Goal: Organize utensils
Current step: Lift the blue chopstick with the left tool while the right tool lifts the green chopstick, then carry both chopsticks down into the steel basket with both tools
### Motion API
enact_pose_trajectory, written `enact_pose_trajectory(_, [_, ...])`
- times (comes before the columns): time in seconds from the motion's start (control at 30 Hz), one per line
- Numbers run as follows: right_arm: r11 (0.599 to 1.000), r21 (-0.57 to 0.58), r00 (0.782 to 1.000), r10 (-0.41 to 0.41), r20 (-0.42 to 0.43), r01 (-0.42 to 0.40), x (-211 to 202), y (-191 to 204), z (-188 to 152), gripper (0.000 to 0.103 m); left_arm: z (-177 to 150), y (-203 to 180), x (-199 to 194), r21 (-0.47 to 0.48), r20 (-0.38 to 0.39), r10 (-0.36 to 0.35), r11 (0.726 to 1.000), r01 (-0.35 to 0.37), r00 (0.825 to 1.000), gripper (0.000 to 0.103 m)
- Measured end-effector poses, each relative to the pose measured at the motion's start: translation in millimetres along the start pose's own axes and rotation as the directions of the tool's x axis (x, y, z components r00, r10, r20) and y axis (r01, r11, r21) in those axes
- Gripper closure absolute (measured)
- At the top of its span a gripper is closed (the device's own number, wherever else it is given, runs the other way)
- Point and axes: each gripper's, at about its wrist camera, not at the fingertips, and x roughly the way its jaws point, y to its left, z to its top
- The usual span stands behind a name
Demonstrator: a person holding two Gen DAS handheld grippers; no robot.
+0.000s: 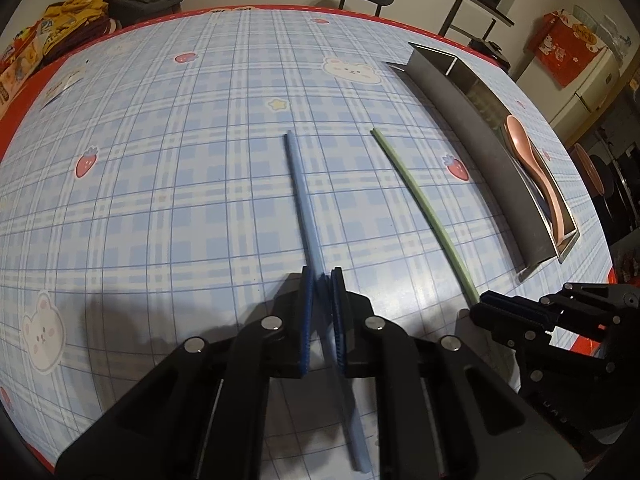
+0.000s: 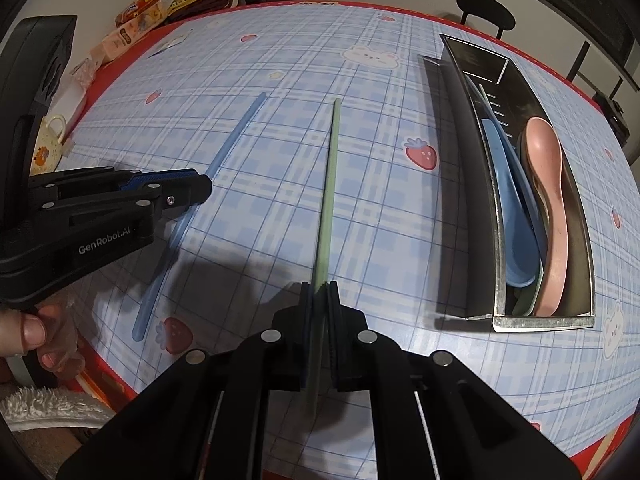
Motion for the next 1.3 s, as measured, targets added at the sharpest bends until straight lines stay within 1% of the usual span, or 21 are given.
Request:
enact_pose_trajectory(0.13, [1.000,0.001,1.000,0.011,-0.008,-0.011,0.0,-0.2,0.5,0.095,2.6,9.3,-0.8,-0.045,-0.029,-0.048,0.998,0.046,0.998,0.093])
enact_pose_trajectory(0.27, [0.996,0.067,0.998,0.061,-0.029,-0.058,-0.4,-10.9,4.6,0.096,-5.5,18.8,-8.3,-0.084,-0.037,-0.062,0.995,0.058,0.997,0.093])
enact_pose_trajectory(0.37, [0.986,0.133,0.995,0.098,0.000,-0.097,-8.7,-20.5,7.1,0.096,-13.7,29.1,-22.3,-0.133,-0.015,-0.091,0.987,0.089,0.996,0.093])
enact_pose_trajectory(0.47, [0.978,0.163,0.992,0.123,0.035,-0.127,-20.0,-25.5,11.3,0.096,-19.3,38.5,-41.3,-0.176,0.023,-0.125,0.976,0.127,0.992,0.093])
enact_pose_trajectory(0.6, [0.967,0.195,0.985,0.148,0.085,-0.162,-34.6,-31.0,16.0,0.096,-23.0,51.5,-63.2,-0.244,0.065,-0.170,0.953,0.181,0.983,0.093])
enact_pose_trajectory(0.7, [0.958,0.216,0.979,0.166,0.119,-0.189,-43.9,-35.3,19.1,0.096,-22.1,55.9,-74.0,-0.278,0.088,-0.198,0.936,0.215,0.976,0.093])
enact_pose_trajectory(0.8, [0.951,0.231,0.973,0.175,0.150,-0.207,-53.4,-39.2,20.0,0.096,-17.0,53.3,-82.9,-0.281,0.106,-0.216,0.930,0.238,0.971,0.093])
enact_pose_trajectory(0.93, [0.939,0.257,0.965,0.181,0.190,-0.227,-63.3,-46.5,19.1,0.096,-6.0,38.7,-90.2,-0.247,0.117,-0.235,0.934,0.257,0.965,0.093])
enact_pose_trajectory(1.13, [0.919,0.306,0.952,0.172,0.252,-0.247,-80.3,-64.6,16.9,0.096,7.2,18.0,-90.2,-0.220,0.109,-0.268,0.933,0.286,0.957,0.093])
enact_pose_trajectory(1.3, [0.903,0.351,0.945,0.145,0.293,-0.247,-92.8,-85.0,13.3,0.096,20.4,1.9,-85.5,-0.209,0.094,-0.293,0.928,0.307,0.951,0.093])
